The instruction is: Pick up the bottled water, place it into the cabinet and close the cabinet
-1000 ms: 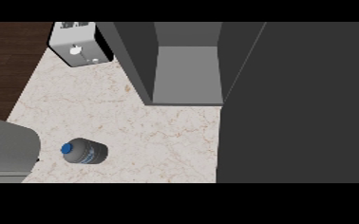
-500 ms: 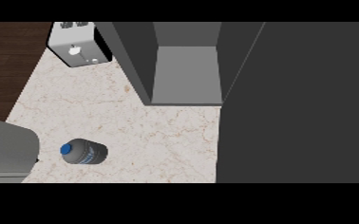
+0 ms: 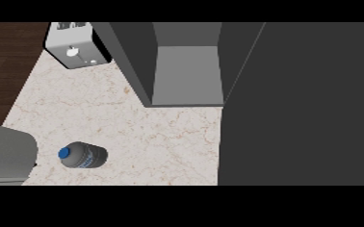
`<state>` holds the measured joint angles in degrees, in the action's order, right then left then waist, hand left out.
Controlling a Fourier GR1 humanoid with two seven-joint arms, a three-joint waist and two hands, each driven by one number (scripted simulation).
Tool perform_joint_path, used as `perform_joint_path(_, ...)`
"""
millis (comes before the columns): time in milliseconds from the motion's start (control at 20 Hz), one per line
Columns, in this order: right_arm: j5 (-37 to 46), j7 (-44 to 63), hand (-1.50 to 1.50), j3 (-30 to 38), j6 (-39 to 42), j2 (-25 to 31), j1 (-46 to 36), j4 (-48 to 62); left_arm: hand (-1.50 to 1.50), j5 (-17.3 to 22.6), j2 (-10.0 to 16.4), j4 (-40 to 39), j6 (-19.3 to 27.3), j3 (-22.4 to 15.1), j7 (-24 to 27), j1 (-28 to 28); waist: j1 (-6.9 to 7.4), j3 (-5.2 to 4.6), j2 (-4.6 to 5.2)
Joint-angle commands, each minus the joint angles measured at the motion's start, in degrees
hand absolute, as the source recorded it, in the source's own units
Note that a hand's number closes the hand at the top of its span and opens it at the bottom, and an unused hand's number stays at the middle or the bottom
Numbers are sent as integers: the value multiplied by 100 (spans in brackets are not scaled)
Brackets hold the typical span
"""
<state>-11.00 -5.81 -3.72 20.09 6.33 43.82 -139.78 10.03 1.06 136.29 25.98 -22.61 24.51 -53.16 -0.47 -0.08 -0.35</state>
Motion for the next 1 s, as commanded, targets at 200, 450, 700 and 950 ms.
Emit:
perform_joint_path(200,-400,-75,-150,72,227,73,657,-911,-150,1023,-101,-845,-256,815,91,596,-16,2,13)
perform_joint_path(450,-268,-341,-150,22,376,53,1112,-1011,-150,1304,-27,-1928,-507,1515,341,1165,-51,0,10)
perform_joint_path(700,-579,-429,-150,105,561,172,1443,-1168,-150,1411,-21,-2955,-663,1778,417,1802,-65,-3,30)
perform_joint_path(950,-484,-730,-150,316,587,207,1535,-1073,-150,1689,-102,-4335,-1114,2068,989,2407,-35,-10,35)
